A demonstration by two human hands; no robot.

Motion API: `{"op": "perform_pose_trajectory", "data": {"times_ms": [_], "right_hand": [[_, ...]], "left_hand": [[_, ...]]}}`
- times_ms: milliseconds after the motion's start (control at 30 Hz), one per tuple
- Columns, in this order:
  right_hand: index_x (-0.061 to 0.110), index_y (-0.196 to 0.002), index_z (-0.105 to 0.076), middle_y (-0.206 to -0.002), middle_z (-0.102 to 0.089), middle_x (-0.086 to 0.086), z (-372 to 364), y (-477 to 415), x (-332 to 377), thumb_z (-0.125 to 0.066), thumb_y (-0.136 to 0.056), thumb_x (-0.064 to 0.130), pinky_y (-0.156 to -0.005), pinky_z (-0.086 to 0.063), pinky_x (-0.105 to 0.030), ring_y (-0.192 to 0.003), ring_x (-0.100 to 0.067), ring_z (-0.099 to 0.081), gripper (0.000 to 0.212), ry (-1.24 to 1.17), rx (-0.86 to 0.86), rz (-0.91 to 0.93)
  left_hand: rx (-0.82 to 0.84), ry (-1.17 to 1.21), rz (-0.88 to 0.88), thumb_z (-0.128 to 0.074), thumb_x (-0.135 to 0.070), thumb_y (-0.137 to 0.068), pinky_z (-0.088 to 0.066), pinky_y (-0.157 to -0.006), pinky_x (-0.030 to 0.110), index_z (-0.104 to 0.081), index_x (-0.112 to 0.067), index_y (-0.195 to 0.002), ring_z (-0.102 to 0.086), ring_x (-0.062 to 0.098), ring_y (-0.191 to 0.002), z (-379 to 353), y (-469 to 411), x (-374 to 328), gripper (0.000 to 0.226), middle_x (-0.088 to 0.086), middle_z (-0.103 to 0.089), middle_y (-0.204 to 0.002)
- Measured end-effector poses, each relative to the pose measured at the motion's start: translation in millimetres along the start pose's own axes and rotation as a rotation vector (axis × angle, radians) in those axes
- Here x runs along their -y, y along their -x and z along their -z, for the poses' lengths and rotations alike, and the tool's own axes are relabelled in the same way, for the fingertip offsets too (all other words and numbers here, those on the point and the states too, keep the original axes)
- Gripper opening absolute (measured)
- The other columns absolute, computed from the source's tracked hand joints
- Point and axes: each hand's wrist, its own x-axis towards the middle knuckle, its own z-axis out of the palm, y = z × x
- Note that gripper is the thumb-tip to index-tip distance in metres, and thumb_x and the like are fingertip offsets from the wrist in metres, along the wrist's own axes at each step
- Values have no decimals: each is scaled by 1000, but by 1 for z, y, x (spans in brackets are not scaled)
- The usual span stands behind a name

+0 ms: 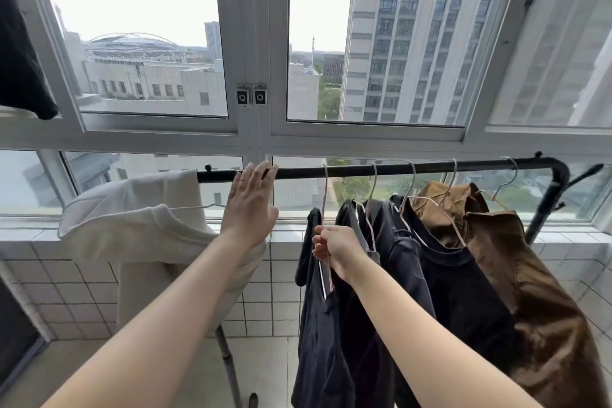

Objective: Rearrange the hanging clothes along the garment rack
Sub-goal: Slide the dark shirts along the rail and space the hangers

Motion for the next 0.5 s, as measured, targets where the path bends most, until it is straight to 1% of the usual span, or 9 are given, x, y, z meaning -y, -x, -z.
{"op": "perform_pose_trajectory", "data": {"times_ms": [100,167,200,233,267,300,367,433,500], "right_hand": [[-6,-111,-55,-73,-55,-7,1,1,-3,-40,-96,-1,-63,-52,-23,-60,-14,-51,23,131,-18,62],[-9,-127,-50,-87,-58,-11,1,5,-2,-44,-94,3,-81,-53,-34,-75,-20,-55,36,317,-50,139],[-6,-133,-46,-99,-59,-14,-1,9,0,-45,-94,6,-90,-49,-41,-86,-23,-56,40,421,-72,197],[-1,-137,-42,-116,-56,-16,-2,14,4,-45,-94,10,-95,-45,-43,-99,-26,-56,44,509,-110,266],[5,-140,-39,-132,-48,-14,-4,17,9,-46,-94,13,-98,-43,-40,-111,-26,-51,47,570,-147,350],[9,-141,-37,-139,-41,-12,-7,19,12,-48,-94,14,-102,-38,-35,-121,-24,-46,49,595,-173,443],[10,-137,-42,-138,-44,-9,-18,20,16,-49,-92,12,-105,-34,-28,-126,-21,-43,45,564,-178,589],[10,-128,-52,-128,-55,-7,-35,22,13,-49,-92,10,-100,-39,-25,-119,-18,-51,36,531,-122,650],[11,-121,-57,-119,-60,-5,-59,29,4,-50,-92,9,-95,-44,-24,-110,-16,-56,29,540,-47,680]], "left_hand": [[27,-8,19,-53,-14,-86,7,-119,35,-8,-18,-151,4,21,-147,3,7,1,79,-2,-4,-160],[29,-1,25,-51,-15,-87,7,-119,34,-3,-16,-152,7,18,-147,3,13,1,81,-3,2,-161],[21,10,35,-51,-16,-88,5,-120,33,-2,-14,-152,6,17,-147,4,17,3,81,-2,2,-161],[9,31,51,-51,-17,-88,2,-119,33,-3,-13,-152,2,17,-148,6,20,3,80,0,0,-161],[-4,55,72,-52,-17,-88,-2,-119,32,-5,-11,-151,-3,17,-147,8,23,3,80,3,-4,-160],[-16,81,99,-53,-18,-87,-7,-118,33,-7,-10,-151,-9,18,-147,12,27,4,79,4,-8,-160],[-30,120,131,-54,-19,-87,-17,-117,36,-16,-12,-150,-20,21,-144,24,34,7,74,5,-20,-157],[-62,118,145,-53,-18,-87,-24,-113,39,-31,-15,-145,-32,24,-137,39,40,14,62,4,-35,-149],[-122,93,180,-53,-18,-87,-29,-110,42,-48,-18,-134,-41,26,-130,57,48,26,48,3,-49,-139]]}}
